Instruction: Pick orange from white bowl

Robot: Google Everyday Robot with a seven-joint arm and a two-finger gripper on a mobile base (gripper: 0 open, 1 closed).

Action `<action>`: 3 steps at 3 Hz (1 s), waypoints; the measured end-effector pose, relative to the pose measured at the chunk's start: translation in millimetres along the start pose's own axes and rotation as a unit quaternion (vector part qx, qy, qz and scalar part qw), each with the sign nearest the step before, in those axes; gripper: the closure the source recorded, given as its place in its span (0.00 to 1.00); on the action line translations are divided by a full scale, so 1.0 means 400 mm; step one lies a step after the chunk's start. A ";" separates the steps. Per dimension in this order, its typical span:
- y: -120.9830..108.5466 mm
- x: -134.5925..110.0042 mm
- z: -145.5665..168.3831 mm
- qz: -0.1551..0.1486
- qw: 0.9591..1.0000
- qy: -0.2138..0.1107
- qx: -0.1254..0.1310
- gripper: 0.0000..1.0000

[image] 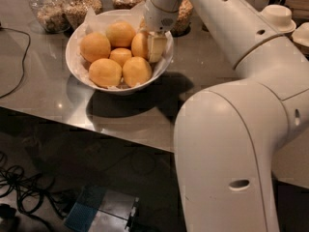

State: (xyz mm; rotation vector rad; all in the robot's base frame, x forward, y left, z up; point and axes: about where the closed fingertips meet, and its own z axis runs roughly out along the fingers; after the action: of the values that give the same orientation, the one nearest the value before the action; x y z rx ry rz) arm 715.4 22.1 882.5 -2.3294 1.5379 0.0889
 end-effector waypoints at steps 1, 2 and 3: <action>-0.025 -0.038 -0.063 -0.014 0.999 0.031 0.013 1.00; -0.054 -0.064 -0.089 -0.021 0.998 0.049 0.021 1.00; -0.056 -0.070 -0.134 -0.007 0.999 0.002 0.044 1.00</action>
Offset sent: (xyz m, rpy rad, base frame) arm 0.0025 0.0204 0.0734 -0.1406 -0.0824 0.0138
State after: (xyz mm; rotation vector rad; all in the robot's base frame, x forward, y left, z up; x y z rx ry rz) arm 716.7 37.3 945.2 -2.2721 1.4973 0.0137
